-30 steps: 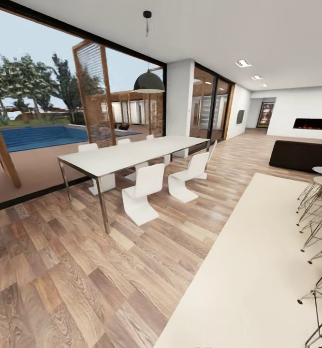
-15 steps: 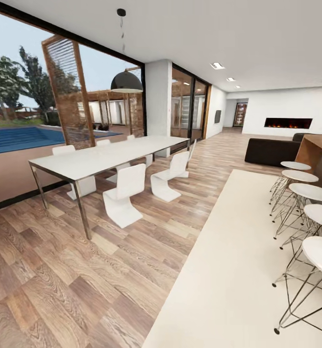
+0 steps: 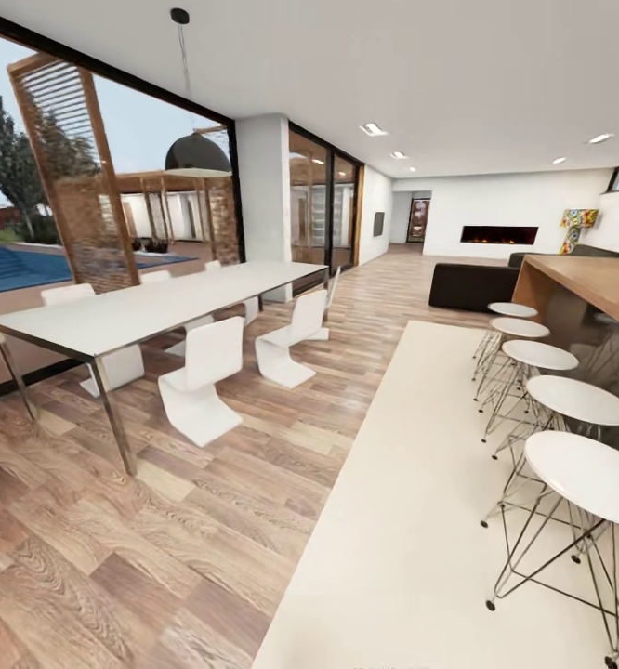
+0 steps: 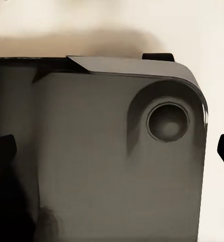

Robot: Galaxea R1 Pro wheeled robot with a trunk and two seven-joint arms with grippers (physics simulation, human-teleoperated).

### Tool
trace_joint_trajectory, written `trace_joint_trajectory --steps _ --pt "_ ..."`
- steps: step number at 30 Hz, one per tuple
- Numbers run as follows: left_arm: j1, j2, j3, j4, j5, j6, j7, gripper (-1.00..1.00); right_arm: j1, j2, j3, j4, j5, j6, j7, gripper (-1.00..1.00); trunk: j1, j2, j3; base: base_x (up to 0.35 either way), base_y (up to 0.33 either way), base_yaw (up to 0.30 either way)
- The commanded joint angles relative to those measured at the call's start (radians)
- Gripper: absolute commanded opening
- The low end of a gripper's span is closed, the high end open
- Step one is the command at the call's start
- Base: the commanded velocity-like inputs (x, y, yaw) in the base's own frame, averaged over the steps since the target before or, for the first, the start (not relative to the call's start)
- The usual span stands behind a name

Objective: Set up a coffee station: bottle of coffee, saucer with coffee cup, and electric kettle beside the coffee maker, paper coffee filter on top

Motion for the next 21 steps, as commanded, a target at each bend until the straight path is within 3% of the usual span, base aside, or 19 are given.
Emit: trace_joint_trajectory --steps 1,21 --pt "0.000 0.000 0.000 0.000 0.001 -0.003 0.000 1.00 0.000 0.000 -0.001 0.000 0.000 -0.003 0.000 1.00 0.000 0.000 -0.001 0.000 0.000 -0.264" --pt "0.000 0.002 0.000 0.000 0.003 -0.002 0.001 1.00 0.000 0.002 -0.001 0.000 0.000 -0.003 0.000 1.00 0.000 0.000 -0.001 0.000 0.000 -0.264"
